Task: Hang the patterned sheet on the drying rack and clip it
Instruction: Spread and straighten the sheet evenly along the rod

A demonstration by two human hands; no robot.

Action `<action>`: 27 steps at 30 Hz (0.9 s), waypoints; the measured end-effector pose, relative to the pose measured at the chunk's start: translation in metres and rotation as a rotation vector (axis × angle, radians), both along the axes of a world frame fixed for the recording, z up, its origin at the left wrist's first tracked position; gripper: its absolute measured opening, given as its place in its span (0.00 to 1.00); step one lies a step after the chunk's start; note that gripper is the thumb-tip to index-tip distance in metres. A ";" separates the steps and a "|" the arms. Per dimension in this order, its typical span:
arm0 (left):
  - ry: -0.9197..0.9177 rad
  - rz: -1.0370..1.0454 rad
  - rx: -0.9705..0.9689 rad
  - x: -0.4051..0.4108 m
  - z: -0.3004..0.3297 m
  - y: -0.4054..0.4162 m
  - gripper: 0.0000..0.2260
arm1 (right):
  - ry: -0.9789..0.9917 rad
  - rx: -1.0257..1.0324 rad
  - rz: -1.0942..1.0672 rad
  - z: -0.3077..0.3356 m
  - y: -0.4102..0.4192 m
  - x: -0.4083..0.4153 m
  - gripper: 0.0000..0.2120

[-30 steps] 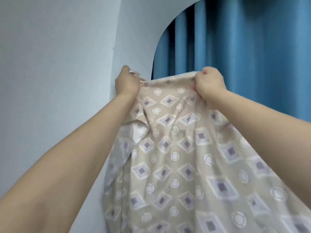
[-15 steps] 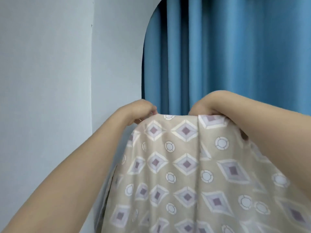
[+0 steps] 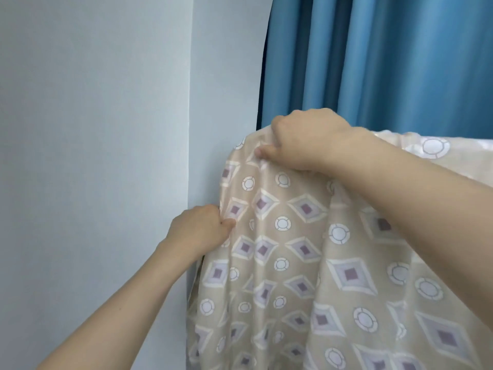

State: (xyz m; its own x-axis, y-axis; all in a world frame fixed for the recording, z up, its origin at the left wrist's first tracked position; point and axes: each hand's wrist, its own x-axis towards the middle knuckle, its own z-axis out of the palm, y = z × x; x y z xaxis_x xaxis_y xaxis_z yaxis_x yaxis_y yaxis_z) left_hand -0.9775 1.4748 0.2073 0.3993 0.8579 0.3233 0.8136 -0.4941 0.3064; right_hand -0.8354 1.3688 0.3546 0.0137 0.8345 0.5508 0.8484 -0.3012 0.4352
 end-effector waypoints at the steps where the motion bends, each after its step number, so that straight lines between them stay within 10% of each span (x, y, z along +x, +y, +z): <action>1: -0.022 -0.042 -0.102 -0.002 0.002 -0.002 0.14 | -0.042 0.025 0.007 -0.005 0.001 -0.001 0.22; 6: -0.548 -0.205 -0.484 -0.025 0.044 0.011 0.13 | -0.037 0.088 0.000 -0.008 -0.003 0.005 0.22; 11: -0.682 0.089 0.468 -0.031 0.120 0.027 0.08 | 0.013 0.095 0.008 -0.010 -0.007 0.005 0.27; 15: -0.309 0.035 0.714 0.002 0.135 0.030 0.11 | 0.066 0.078 0.009 -0.007 -0.010 0.004 0.25; 18: 0.264 0.179 0.556 0.026 0.113 0.031 0.13 | 0.127 0.031 -0.028 -0.002 -0.023 0.013 0.24; 20: 0.335 0.194 0.436 0.034 0.108 0.031 0.11 | 0.191 -0.006 -0.058 0.005 -0.040 0.026 0.24; 27: -0.642 -0.212 0.021 0.042 0.142 0.050 0.12 | 0.152 0.078 -0.083 0.005 -0.089 0.059 0.26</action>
